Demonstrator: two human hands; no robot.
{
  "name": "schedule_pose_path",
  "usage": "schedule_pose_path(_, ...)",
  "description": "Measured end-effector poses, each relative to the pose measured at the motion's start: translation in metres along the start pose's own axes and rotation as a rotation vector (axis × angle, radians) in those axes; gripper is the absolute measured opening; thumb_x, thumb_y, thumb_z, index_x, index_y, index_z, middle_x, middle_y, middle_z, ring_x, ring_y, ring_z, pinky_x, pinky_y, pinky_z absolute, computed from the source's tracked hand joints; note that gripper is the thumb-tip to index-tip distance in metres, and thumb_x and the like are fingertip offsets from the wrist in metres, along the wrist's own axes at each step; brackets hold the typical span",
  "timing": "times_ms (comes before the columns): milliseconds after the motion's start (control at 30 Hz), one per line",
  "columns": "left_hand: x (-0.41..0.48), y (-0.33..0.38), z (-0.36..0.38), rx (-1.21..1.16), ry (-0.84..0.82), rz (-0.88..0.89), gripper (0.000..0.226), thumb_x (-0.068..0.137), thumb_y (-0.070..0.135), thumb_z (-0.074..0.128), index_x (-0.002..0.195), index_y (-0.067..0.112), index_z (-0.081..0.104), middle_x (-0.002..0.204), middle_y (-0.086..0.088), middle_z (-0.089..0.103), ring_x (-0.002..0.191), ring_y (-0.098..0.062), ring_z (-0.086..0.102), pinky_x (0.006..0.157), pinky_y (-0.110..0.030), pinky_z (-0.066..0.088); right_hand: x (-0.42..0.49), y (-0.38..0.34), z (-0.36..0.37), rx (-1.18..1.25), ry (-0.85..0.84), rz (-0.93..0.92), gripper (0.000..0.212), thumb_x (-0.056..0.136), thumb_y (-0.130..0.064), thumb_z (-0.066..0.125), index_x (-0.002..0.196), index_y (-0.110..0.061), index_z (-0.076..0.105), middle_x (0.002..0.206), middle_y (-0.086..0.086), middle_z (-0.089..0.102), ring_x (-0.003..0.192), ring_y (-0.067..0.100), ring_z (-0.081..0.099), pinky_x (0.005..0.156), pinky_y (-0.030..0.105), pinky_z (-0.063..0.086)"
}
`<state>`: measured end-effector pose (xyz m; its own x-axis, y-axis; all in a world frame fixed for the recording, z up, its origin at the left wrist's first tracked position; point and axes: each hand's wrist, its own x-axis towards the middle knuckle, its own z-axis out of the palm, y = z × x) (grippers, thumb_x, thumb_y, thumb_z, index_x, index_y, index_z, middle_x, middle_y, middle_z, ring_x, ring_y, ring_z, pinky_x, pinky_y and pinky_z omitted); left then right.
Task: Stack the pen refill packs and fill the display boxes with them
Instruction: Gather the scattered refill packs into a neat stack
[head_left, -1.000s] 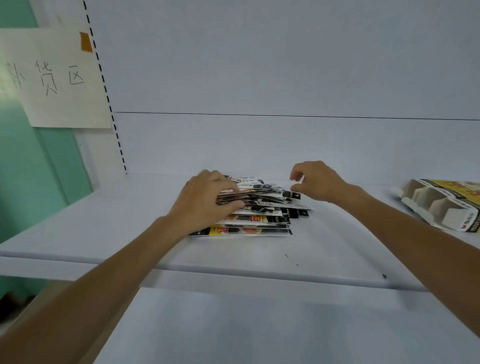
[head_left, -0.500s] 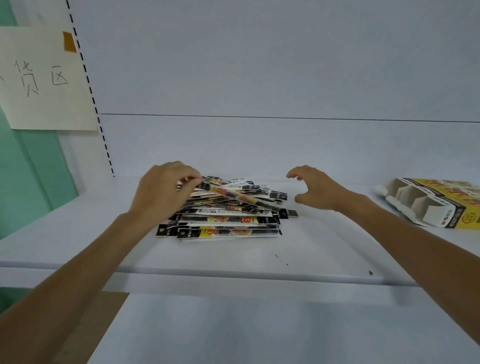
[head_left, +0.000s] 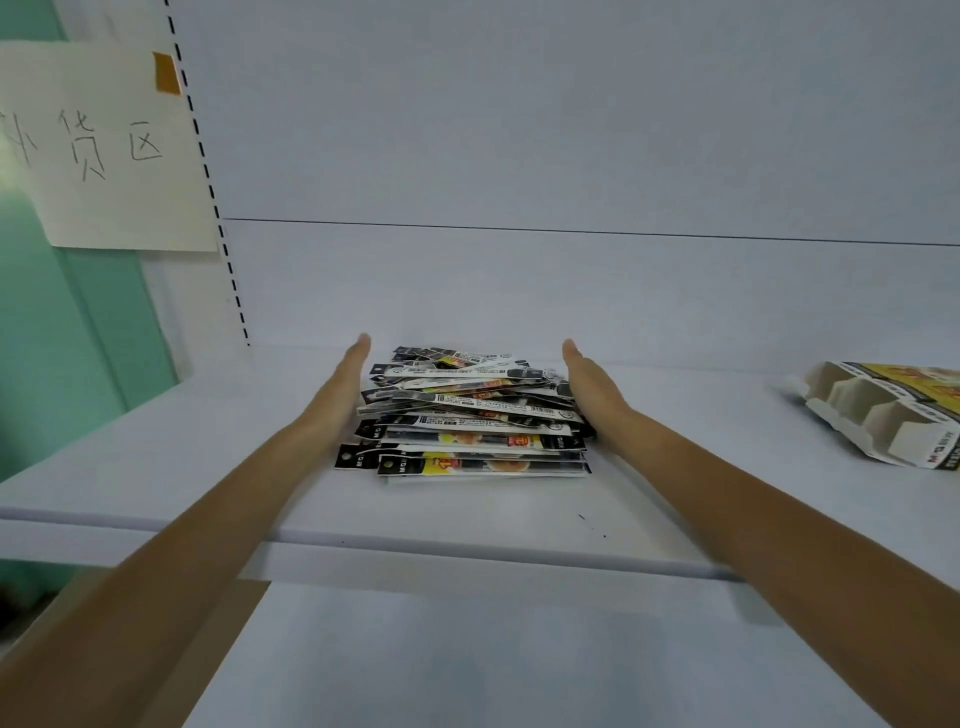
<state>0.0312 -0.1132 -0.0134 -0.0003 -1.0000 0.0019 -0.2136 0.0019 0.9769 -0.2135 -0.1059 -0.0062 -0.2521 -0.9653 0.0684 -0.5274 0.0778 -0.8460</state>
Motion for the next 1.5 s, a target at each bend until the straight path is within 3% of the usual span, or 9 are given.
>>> schedule_pose_path(200,0.025,-0.002,0.014,0.343,-0.130,0.027,0.069,0.086,0.068,0.030,0.135,0.022,0.045,0.141,-0.007,0.045,0.129,-0.027,0.041,0.110,-0.041,0.028,0.009,-0.018,0.010,-0.098,-0.101,-0.035,0.060,0.101,-0.040,0.021,0.133,0.007,0.040,0.141,0.020,0.042,0.128,0.035,0.040,0.106,0.041,0.031)
schedule_pose_path(333,-0.024,0.002,0.008,0.867,0.093,0.538,0.084,0.071,0.078,0.034,0.140,0.030,0.034,0.152,0.000,0.023,0.140,-0.018,0.015,0.115,-0.040,0.014,0.028,-0.030,-0.016,-0.275,-0.065,-0.154,0.060,0.100,-0.041,0.028,0.131,0.008,0.043,0.137,0.023,0.045,0.127,0.036,0.042,0.102,0.037,0.033)
schedule_pose_path(467,-0.051,0.000,0.020,1.157,-0.155,0.819,0.082,0.072,0.078,0.027,0.143,0.038,0.022,0.155,0.004,0.015,0.143,-0.016,0.004,0.116,-0.034,-0.002,0.062,-0.041,-0.011,-0.510,-0.251,-0.251,0.059,0.091,-0.057,0.039,0.133,-0.016,0.045,0.144,0.004,0.041,0.131,0.022,0.038,0.102,0.033,0.030)
schedule_pose_path(700,-0.031,-0.003,0.030,1.344,-0.224,0.782,0.089,0.073,0.078,0.014,0.147,0.030,0.008,0.156,0.006,0.008,0.144,-0.013,0.001,0.118,-0.043,-0.002,0.093,-0.049,0.048,-0.768,-0.495,-0.215,0.067,0.095,-0.059,0.022,0.144,-0.013,0.031,0.153,0.008,0.026,0.140,0.025,0.024,0.112,0.042,0.019)
schedule_pose_path(933,-0.005,-0.005,0.025,1.451,-0.031,0.851,0.091,0.077,0.081,0.013,0.115,0.012,0.057,0.118,-0.010,0.057,0.116,-0.031,0.052,0.100,-0.048,0.041,0.087,-0.046,0.029,-0.704,-0.623,-0.327,0.039,0.098,-0.041,0.036,0.122,-0.018,0.057,0.127,0.001,0.055,0.117,0.017,0.048,0.104,0.036,0.032)
schedule_pose_path(1033,0.000,0.002,0.030,1.526,-0.011,0.860,0.094,0.076,0.079,0.016,0.111,0.002,0.056,0.125,-0.017,0.053,0.127,-0.035,0.044,0.106,-0.055,0.033,0.077,-0.050,0.019,-0.693,-0.669,-0.311,0.036,0.098,-0.040,0.033,0.099,-0.014,0.058,0.106,0.004,0.061,0.091,0.015,0.053,0.088,0.034,0.040)
schedule_pose_path(1200,0.001,0.012,0.032,1.511,-0.011,0.804,0.102,0.063,0.086,0.013,0.130,0.016,0.046,0.130,-0.009,0.043,0.121,-0.023,0.046,0.112,-0.050,0.016,0.054,-0.061,0.006,-0.565,-0.687,-0.190,0.061,0.087,-0.070,0.019,0.128,-0.035,0.049,0.137,-0.006,0.048,0.129,0.019,0.041,0.110,0.037,0.023)
schedule_pose_path(1333,-0.008,0.013,0.034,1.542,0.153,0.793,0.107,0.058,0.088,0.010,0.124,0.018,0.056,0.120,-0.007,0.052,0.115,-0.025,0.049,0.105,-0.048,0.029,0.048,-0.069,0.000,-0.596,-0.716,-0.232,0.060,0.069,-0.079,0.027,0.096,-0.040,0.063,0.111,0.000,0.066,0.108,0.018,0.059,0.098,0.040,0.042)
schedule_pose_path(1500,-0.010,0.023,0.037,1.617,0.047,0.716,0.094,0.066,0.087,0.029,0.136,0.026,0.044,0.139,-0.011,0.029,0.134,-0.027,0.019,0.114,-0.051,0.008,0.033,-0.090,0.007,-0.802,-0.782,-0.219,0.055,0.064,-0.077,0.033,0.096,-0.037,0.054,0.123,-0.003,0.054,0.116,0.019,0.048,0.101,0.051,0.037)
